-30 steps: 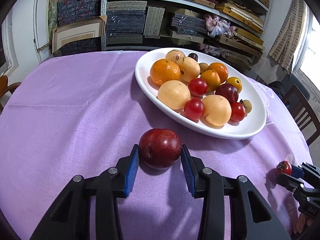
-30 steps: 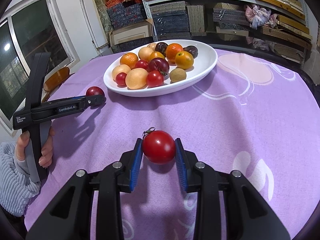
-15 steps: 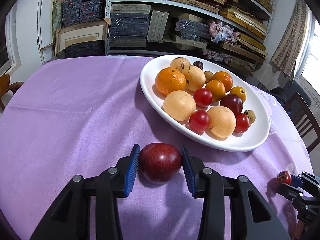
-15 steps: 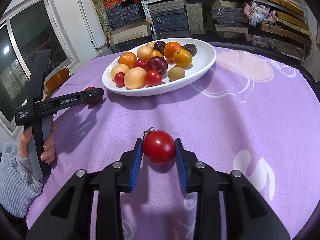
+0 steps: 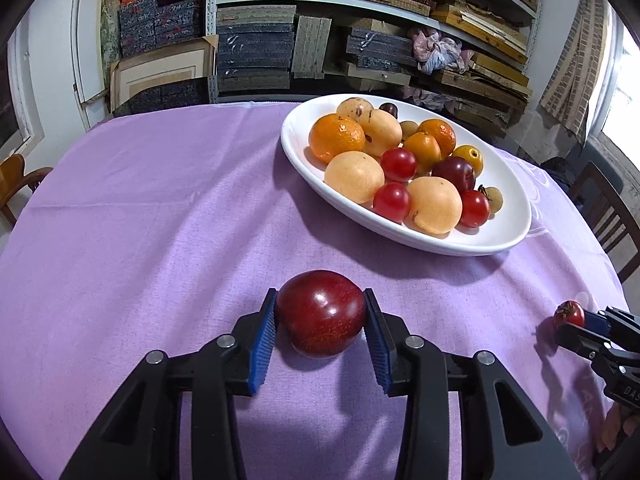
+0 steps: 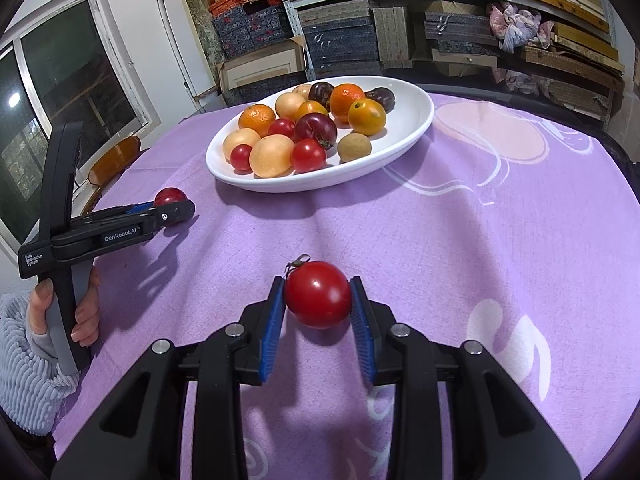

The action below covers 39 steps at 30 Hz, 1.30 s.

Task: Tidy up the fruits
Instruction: 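Carry the plum and tomato over the white plate and open both tools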

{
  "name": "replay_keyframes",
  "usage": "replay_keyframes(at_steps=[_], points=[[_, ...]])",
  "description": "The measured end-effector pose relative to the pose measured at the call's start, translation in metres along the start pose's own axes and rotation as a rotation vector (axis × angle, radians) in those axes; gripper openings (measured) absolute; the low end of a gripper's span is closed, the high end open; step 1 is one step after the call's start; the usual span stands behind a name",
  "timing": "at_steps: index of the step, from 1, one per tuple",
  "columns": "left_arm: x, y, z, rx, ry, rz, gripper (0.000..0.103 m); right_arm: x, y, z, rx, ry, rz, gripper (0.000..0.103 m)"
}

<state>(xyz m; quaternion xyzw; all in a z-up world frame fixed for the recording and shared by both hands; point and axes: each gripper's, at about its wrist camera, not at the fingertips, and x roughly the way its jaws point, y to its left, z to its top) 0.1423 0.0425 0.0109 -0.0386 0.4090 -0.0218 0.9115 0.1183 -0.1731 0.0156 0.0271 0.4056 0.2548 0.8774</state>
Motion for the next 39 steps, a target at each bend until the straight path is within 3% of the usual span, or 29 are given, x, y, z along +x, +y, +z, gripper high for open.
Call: replay_keyframes(at_steps=[6,12,19,23,27,33,39], points=[[-0.028,-0.011,0.004,0.030,-0.078,0.003,0.042,-0.005,0.001,0.001,0.005,-0.023,-0.003,0.032],[-0.053,-0.022,0.035,0.050,-0.141,-0.002,0.042,-0.028,0.001,0.010,0.008,-0.135,-0.033,0.032],[-0.076,-0.036,0.092,0.074,-0.226,0.009,0.042,-0.068,0.012,0.087,-0.038,-0.243,-0.074,0.032],[-0.072,-0.044,0.112,0.066,-0.223,-0.017,0.042,-0.077,0.017,0.136,-0.040,-0.273,-0.065,0.032],[-0.044,-0.052,0.121,0.073,-0.178,-0.008,0.042,-0.049,0.021,0.168,-0.056,-0.227,-0.088,0.031],[0.014,-0.052,0.118,0.068,-0.078,-0.002,0.042,0.020,0.009,0.178,-0.038,-0.122,-0.118,0.032],[0.047,-0.041,0.119,0.046,-0.031,-0.005,0.042,0.070,-0.007,0.193,-0.019,-0.048,-0.145,0.032]])
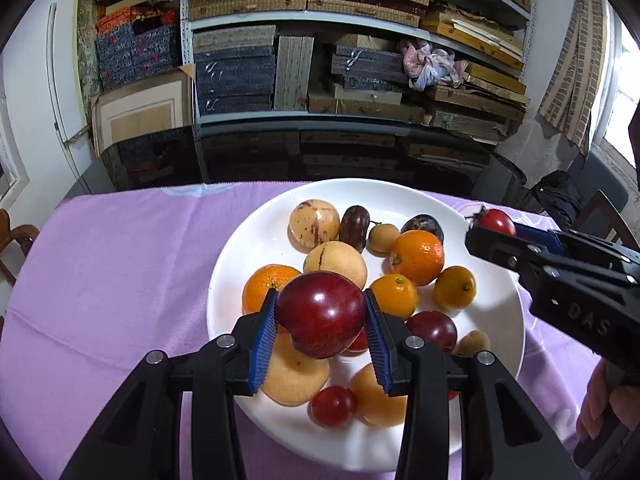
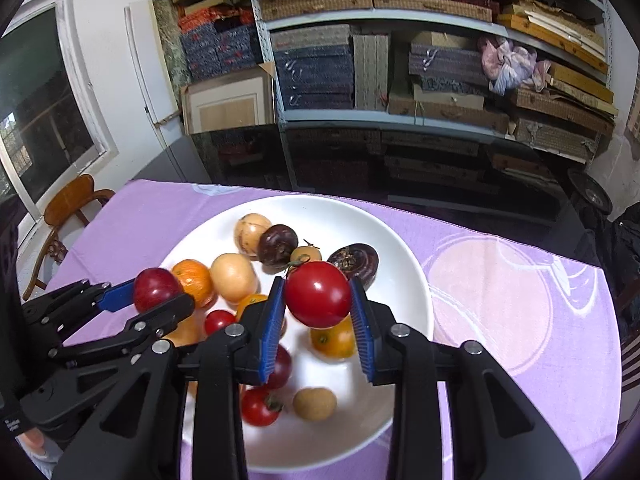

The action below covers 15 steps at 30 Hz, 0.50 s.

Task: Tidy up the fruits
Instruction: 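Carry the plum and tomato over the white plate and open both tools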

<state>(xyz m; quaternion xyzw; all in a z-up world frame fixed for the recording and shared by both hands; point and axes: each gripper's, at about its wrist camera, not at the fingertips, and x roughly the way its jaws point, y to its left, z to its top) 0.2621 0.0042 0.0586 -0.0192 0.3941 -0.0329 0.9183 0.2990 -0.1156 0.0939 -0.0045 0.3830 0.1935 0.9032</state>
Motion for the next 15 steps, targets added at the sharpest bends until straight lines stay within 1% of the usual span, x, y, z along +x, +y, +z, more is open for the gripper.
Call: replay_keyframes(at_steps=[3,5,9,12,15], points=[[0.010,-0.001,-0.004,0.008,0.015,-0.005,0.042,0.021,-0.001,0.008,-0.010,0.018,-0.010,0.032],[0.010,-0.005,-0.006,0.034,-0.001,0.013,0.042,0.036,-0.001,0.015,-0.010,0.033,-0.010,0.031],[0.011,-0.009,-0.009,0.057,-0.020,0.021,0.042,0.060,0.000,0.025,-0.005,0.056,-0.006,0.031],[0.014,-0.012,-0.007,0.065,-0.033,0.035,0.042,0.075,0.001,0.030,-0.010,0.068,-0.019,0.031],[0.017,-0.014,-0.005,0.049,-0.039,0.024,0.042,0.087,0.000,0.033,0.001,0.075,-0.018,0.031]])
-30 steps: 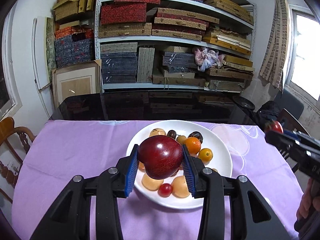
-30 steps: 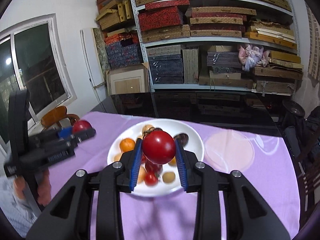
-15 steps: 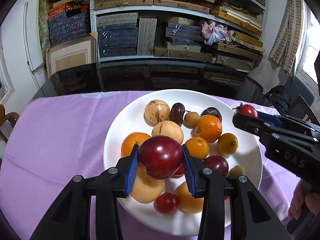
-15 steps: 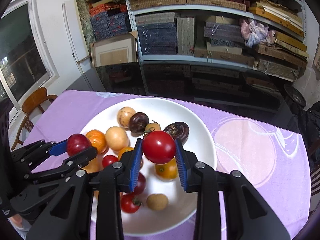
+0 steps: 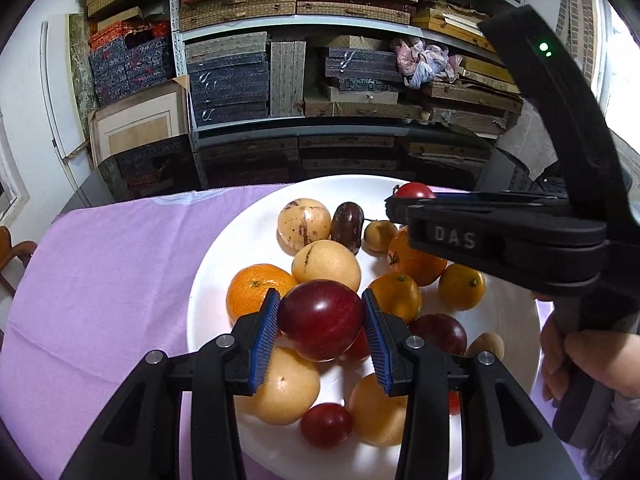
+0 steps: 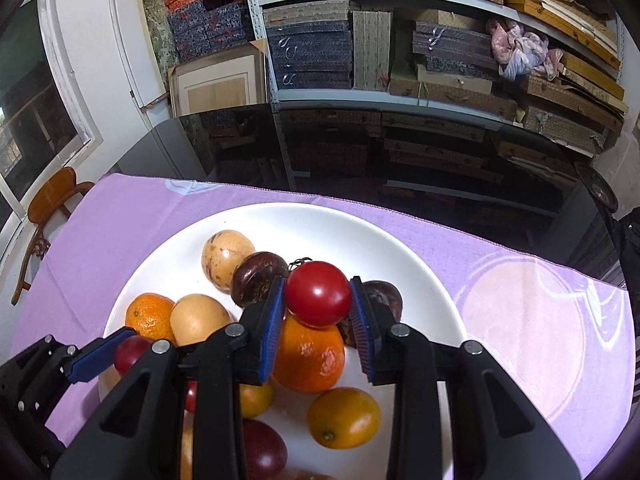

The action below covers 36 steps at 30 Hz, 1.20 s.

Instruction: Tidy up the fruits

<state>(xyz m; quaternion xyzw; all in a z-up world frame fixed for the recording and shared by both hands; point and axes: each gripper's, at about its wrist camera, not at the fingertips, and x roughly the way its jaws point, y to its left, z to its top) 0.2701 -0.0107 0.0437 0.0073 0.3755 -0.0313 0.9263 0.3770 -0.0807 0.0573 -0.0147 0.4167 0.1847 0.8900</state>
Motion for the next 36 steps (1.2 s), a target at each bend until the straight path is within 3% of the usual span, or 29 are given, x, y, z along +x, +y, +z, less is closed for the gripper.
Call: replay_keyframes(at_steps=[9,14,20,27,36], points=[[0.007,-0.006,0.005,-0.023,-0.017,0.004,0.043,0.023,-0.002,0.005,-0.013,0.022,-0.028,0.032],[0.006,-0.007,0.006,-0.033,-0.016,-0.010,0.057,0.024,-0.002,0.004,-0.020,0.014,-0.038,0.033],[0.002,-0.004,0.005,-0.051,-0.011,-0.004,0.058,0.013,0.001,0.000,-0.033,-0.017,-0.055,0.044],[-0.027,0.000,0.005,-0.066,-0.045,-0.011,0.058,-0.026,0.013,-0.009,-0.075,-0.068,-0.069,0.048],[-0.084,-0.005,-0.005,-0.034,-0.109,0.005,0.058,-0.109,0.034,-0.044,-0.115,-0.166,-0.048,0.054]])
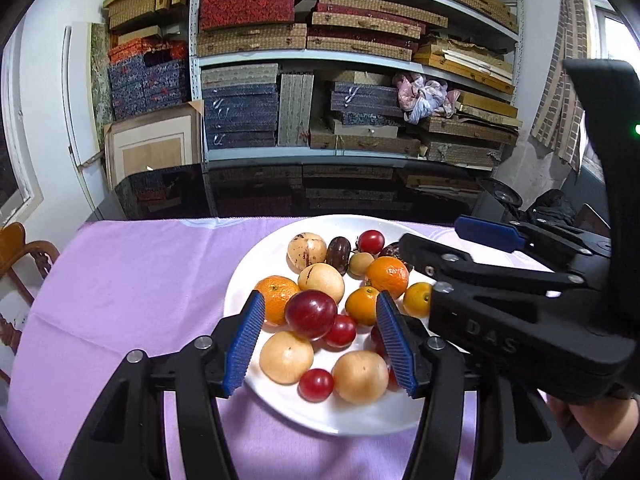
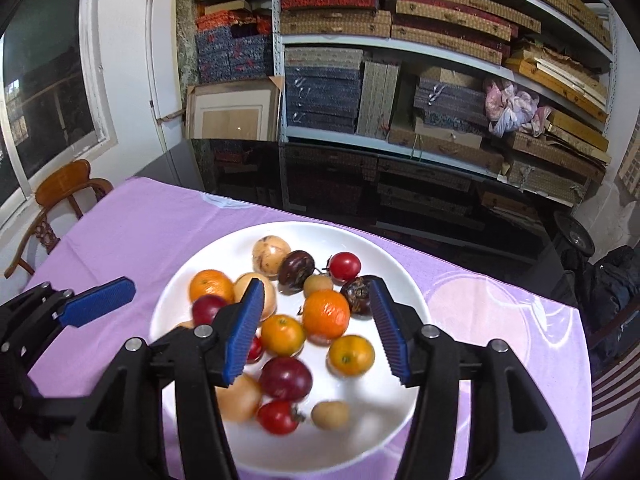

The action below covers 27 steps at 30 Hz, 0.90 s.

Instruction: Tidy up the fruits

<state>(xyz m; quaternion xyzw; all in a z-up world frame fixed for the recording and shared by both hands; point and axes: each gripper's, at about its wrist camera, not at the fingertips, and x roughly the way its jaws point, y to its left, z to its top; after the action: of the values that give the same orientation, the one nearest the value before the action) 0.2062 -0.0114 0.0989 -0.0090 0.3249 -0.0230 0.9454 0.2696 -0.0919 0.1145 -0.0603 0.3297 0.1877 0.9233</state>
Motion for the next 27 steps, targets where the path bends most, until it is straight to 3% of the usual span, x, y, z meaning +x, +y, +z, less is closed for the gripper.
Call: replay_keyframes(at_steps=[4,11,12,14,16,20,27], points=[[-0.026,-0.001,-0.010,0.011,-0.014,0.002,0.058,-0.041,0.006,-0.013,-0.004,-0.034,0.009,0.062],[-0.063,-0.003,-0.035,0.025,-0.030,0.017,0.060,-0.097,0.022,-0.046,-0.010,-0.072,0.014,0.067],[-0.067,-0.003,-0.040,0.023,-0.030,0.020,0.062,-0.105,0.024,-0.053,-0.005,-0.078,0.014,0.068],[-0.075,-0.003,-0.051,0.021,-0.040,0.040,0.076,-0.115,0.025,-0.065,0.012,-0.091,0.014,0.073],[-0.081,-0.004,-0.062,0.031,-0.053,0.057,0.076,-0.122,0.024,-0.080,0.038,-0.090,0.021,0.079],[-0.081,-0.003,-0.084,0.019,-0.027,0.048,0.077,-0.126,0.018,-0.109,0.088,-0.076,0.013,0.091],[-0.060,0.003,-0.109,-0.019,0.032,0.070,0.077,-0.101,0.013,-0.150,0.126,-0.019,-0.054,0.094]])
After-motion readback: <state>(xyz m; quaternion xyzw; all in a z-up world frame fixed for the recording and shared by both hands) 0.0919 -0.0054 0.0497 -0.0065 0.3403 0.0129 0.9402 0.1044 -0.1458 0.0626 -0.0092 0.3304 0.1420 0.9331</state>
